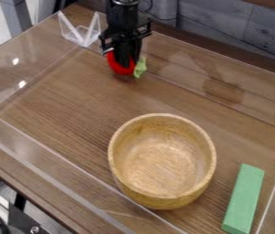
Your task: Move the red fruit to the left
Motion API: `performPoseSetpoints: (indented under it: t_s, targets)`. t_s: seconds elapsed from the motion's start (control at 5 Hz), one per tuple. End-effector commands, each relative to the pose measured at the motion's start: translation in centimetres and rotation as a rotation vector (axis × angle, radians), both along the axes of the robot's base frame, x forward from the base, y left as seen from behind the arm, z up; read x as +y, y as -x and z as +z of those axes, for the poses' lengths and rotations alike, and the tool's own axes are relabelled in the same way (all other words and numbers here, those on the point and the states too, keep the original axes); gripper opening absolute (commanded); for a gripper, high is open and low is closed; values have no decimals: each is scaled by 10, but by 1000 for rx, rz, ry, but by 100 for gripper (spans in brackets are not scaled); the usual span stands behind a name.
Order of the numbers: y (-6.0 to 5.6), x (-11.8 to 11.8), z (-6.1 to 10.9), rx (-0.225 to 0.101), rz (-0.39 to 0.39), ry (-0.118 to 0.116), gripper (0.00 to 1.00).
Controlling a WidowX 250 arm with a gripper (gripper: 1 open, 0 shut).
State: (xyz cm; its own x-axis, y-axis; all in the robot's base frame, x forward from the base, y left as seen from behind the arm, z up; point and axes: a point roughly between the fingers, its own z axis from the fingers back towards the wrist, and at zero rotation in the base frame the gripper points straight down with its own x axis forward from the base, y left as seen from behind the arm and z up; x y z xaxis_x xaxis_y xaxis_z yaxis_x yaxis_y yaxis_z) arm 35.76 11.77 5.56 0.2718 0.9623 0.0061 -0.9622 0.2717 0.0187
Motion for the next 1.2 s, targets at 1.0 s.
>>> performPoseSetpoints:
  t_s: [1.0]
  targets:
    - [19,83,85,-118,72,4,0]
